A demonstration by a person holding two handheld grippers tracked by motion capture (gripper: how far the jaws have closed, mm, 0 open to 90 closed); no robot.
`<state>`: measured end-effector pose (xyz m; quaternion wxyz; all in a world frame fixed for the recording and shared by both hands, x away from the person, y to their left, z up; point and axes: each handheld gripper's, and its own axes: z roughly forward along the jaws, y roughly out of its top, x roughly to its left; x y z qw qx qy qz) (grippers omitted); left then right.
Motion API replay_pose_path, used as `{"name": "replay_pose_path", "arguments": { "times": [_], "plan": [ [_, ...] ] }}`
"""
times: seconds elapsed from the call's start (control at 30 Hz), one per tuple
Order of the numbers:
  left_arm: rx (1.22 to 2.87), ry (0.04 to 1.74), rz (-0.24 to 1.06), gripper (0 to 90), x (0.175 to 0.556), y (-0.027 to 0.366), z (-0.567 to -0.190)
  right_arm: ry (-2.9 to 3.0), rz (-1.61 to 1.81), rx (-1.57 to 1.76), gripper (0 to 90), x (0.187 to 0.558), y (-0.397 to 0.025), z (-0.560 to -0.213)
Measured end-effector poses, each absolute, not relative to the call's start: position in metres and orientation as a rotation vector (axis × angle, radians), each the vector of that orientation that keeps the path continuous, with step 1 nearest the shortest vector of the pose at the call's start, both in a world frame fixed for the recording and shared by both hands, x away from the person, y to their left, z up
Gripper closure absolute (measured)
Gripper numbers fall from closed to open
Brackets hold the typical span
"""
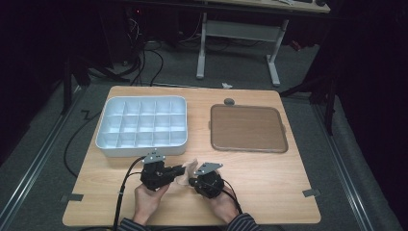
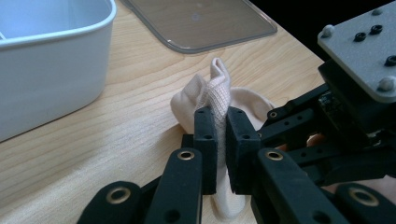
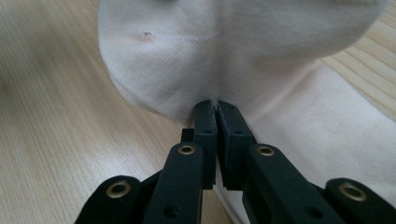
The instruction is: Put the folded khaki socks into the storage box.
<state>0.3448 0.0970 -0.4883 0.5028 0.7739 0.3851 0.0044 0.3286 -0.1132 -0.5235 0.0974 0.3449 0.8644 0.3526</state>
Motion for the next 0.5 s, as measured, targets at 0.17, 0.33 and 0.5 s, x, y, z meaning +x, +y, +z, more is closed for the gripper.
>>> {"name": "replay_pose_path", "arguments": {
  "times": [0.17, 0.33, 0.5],
  "plan": [
    [1.89, 0.953, 0.044, 84.7, 0.345, 0.101, -0.488, 2.569, 1.015, 0.974, 82.8, 0.329, -0.102, -0.521],
    [1.889, 0.968, 0.055, 84.9, 0.345, 0.104, -0.487, 2.534, 1.034, 0.979, 78.4, 0.326, -0.108, -0.516],
    [1.9, 0.977, 0.063, 84.9, 0.345, 0.104, -0.486, 2.454, 1.079, 0.999, 75.6, 0.319, -0.127, -0.502]
  ]
}}
